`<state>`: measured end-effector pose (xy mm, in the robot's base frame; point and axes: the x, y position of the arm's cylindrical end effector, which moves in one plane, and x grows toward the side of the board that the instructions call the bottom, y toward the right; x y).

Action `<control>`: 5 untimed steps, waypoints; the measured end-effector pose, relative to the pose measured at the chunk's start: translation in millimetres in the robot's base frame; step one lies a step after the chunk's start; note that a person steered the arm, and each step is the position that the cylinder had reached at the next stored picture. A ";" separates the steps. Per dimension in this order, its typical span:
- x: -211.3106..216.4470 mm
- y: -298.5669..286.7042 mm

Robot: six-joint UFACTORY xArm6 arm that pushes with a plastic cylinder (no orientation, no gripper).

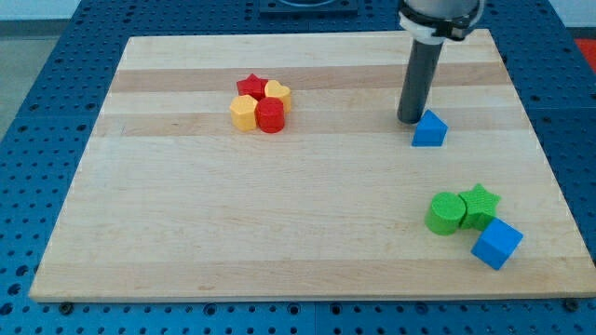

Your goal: Move the blue triangle to left side of green circle

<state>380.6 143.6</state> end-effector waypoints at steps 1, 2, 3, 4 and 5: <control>4.2 30.1; 11.4 47.0; 15.1 46.3; 15.0 37.9; 26.7 31.2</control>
<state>407.3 174.8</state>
